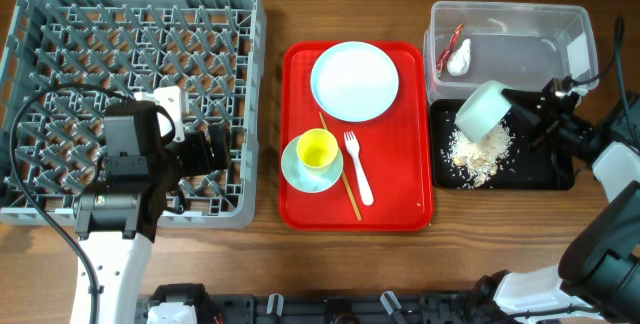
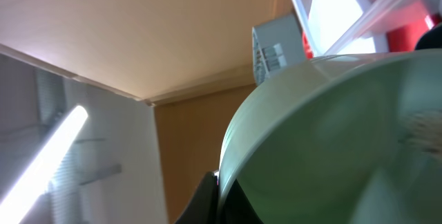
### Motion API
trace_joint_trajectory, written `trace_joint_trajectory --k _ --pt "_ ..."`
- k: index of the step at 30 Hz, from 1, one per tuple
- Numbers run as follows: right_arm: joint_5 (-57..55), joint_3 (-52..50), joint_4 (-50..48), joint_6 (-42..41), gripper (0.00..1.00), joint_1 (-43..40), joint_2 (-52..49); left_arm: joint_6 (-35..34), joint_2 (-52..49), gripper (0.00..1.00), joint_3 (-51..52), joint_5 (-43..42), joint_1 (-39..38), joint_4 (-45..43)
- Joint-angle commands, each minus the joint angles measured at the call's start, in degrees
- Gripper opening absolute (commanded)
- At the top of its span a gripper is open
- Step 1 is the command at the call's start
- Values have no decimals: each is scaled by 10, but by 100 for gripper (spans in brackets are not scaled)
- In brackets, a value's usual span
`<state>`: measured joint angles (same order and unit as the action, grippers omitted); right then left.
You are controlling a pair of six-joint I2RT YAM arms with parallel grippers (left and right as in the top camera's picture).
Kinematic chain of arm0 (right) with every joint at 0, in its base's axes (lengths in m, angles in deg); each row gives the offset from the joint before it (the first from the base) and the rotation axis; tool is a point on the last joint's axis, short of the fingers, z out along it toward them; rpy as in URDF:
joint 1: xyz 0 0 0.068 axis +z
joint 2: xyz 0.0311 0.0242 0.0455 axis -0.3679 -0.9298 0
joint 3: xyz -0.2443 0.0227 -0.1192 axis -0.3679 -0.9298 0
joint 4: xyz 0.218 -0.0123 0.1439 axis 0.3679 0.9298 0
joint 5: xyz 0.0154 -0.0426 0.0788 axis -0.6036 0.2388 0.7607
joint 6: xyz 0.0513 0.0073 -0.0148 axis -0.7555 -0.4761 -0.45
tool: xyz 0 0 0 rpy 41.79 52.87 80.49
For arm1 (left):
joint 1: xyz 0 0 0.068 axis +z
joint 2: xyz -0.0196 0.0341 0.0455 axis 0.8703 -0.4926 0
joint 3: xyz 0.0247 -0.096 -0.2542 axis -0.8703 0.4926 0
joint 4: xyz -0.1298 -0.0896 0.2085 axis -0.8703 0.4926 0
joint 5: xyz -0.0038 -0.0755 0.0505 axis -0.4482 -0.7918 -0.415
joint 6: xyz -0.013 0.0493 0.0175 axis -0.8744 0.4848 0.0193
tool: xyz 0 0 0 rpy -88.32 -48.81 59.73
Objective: Sort waste into correct bins and load items into the dishwasher rack
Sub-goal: 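Carry the rice bowl over the black tray and tip it out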
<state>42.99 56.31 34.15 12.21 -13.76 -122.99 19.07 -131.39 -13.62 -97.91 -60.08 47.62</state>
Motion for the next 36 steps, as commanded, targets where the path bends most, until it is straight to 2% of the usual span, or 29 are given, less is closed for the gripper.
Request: trace_joint_trajectory --k 1,8,11,14,17,19,25,27,28,30,36 --pt "38 -1 -17 -87 4 -3 -7 -4 0 100 -14 -9 2 0" --pt "38 -1 -71 -155 4 -2 -7 -4 0 100 -14 -9 2 0" --pt "38 -1 -81 -159 4 -3 -7 -4 0 100 -14 -9 2 0" --pt "38 -1 -85 -133 4 -2 -7 -4 0 100 -14 -9 2 0" --pt "37 -1 -91 -43 4 5 -7 -4 0 100 -14 -9 2 0" --pt "36 -2 -87 -14 4 9 -7 -4 0 100 -14 -9 2 0" --pt "5 -2 -70 -51 4 14 -7 -4 0 100 -14 -9 2 0" --pt "39 -1 -117 -50 4 14 -7 -4 0 100 -14 -9 2 0" --pt "39 -1 -159 -23 4 16 -4 -4 0 100 -14 -9 2 0" --pt "38 -1 -170 22 4 18 12 -4 0 100 -14 -9 2 0" --pt "39 -1 -190 -4 4 18 19 -4 0 100 -14 -9 2 0"
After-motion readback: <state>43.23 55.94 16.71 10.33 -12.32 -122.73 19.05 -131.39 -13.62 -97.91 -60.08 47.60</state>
